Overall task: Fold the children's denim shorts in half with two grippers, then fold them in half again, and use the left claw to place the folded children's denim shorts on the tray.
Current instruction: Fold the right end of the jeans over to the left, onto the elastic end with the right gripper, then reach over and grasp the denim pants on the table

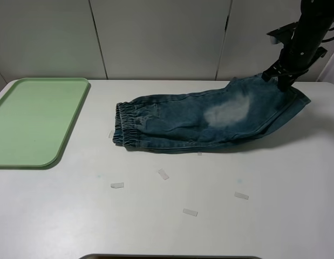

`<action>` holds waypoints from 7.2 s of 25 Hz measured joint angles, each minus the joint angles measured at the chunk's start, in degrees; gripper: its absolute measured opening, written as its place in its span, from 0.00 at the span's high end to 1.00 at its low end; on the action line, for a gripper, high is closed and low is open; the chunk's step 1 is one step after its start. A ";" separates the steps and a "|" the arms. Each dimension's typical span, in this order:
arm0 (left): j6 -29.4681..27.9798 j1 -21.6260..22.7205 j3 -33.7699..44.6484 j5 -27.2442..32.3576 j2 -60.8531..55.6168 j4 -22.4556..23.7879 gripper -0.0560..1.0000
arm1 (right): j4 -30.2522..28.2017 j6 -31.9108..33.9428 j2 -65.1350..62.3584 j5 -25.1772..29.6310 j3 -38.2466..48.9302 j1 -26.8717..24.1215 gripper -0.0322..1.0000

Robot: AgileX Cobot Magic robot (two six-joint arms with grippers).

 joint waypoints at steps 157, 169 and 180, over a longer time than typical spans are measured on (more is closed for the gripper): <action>0.00 0.00 0.00 -0.05 0.00 -0.05 0.08 | 11.24 14.47 -120.07 2.82 69.01 -5.37 0.29; 0.00 0.00 0.00 -0.05 0.00 -0.05 0.08 | 11.49 14.36 -122.30 -0.87 71.26 -5.32 0.29; 0.00 0.00 0.00 -0.05 0.00 -0.05 0.08 | 11.49 14.29 -122.30 -1.00 71.26 -5.32 0.29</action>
